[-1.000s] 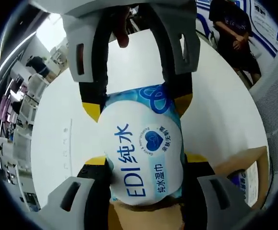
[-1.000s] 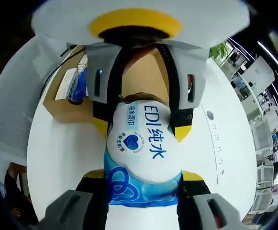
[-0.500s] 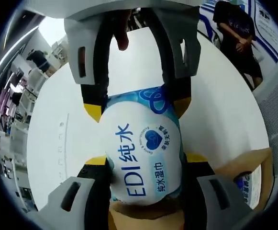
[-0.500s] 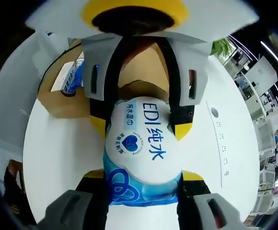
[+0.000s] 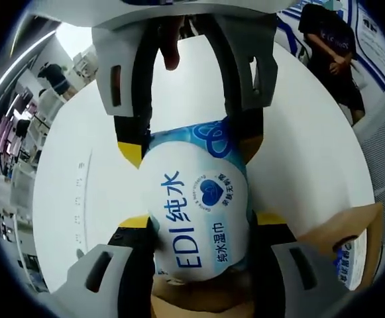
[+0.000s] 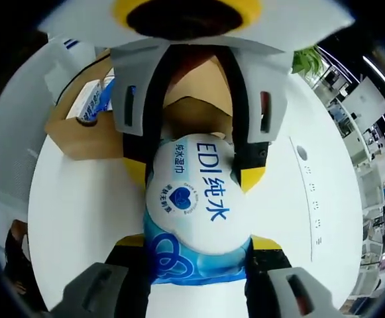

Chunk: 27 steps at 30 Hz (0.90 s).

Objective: Operate the shoe box by opening the lid, removing the specified soft item, and placing it in the target area until the item is outside and the box remains undamaged.

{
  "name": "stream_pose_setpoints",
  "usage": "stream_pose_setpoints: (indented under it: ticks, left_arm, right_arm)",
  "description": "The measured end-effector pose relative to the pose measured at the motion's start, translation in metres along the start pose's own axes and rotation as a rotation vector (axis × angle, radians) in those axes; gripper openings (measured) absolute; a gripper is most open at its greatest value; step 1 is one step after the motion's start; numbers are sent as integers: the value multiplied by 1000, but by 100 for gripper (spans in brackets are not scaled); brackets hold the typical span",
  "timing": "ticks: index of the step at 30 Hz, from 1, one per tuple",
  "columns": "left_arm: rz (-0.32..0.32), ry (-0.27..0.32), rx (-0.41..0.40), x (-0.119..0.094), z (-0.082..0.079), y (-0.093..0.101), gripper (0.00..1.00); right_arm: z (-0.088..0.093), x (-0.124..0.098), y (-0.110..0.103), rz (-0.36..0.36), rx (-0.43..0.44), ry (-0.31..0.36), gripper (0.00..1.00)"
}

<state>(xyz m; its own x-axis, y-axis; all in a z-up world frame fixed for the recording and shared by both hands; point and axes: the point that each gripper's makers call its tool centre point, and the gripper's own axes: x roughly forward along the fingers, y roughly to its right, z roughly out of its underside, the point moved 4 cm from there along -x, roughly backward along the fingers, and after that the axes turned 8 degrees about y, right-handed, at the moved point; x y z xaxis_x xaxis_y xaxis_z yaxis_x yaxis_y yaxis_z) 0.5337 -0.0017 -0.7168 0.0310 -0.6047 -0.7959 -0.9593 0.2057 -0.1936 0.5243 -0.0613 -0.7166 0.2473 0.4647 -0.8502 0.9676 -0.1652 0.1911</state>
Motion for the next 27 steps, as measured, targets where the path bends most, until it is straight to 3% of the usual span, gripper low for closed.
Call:
stream_pose_setpoints:
  ticks: [27]
  left_arm:
    - [6,-14,-5,4,4,-1,56]
  right_arm:
    - [6,12,-1,6,28,-12,54]
